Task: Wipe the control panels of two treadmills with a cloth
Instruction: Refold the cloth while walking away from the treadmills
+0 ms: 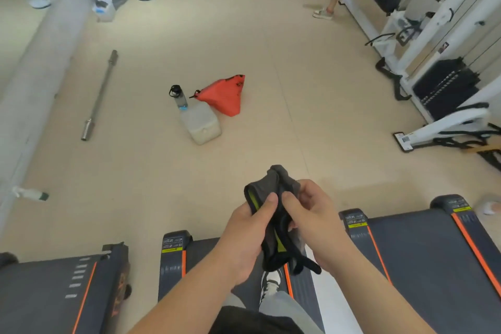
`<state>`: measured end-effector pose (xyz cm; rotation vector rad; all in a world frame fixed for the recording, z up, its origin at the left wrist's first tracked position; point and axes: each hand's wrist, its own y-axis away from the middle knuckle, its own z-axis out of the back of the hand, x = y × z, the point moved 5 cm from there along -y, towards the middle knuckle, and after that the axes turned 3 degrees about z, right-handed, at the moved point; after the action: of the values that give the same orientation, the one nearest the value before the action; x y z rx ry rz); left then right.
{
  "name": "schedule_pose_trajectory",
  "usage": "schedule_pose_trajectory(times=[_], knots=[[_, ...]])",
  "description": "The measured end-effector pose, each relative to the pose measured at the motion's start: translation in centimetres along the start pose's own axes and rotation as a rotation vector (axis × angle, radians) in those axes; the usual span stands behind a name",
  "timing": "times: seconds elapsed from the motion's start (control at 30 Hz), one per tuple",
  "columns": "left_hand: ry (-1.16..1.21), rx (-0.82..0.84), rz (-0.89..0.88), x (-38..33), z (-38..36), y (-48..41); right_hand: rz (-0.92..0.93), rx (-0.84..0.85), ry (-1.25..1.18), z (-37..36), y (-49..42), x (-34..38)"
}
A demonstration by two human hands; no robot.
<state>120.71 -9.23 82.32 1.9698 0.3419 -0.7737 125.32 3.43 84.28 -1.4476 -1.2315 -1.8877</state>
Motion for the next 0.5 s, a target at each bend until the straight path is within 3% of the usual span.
schedule_pose_trajectory(times=[0.2, 0.5], knots=[[0.048, 0.039, -0.06, -3.9, 1.3, -2.9, 0.0, 0.126, 0.016, -2.4, -6.8, 2.8], [0.132, -0.192, -0.097, -13.2, 12.2, -8.0, 0.194, 0.456, 0.426, -11.3, -16.1, 7.0]])
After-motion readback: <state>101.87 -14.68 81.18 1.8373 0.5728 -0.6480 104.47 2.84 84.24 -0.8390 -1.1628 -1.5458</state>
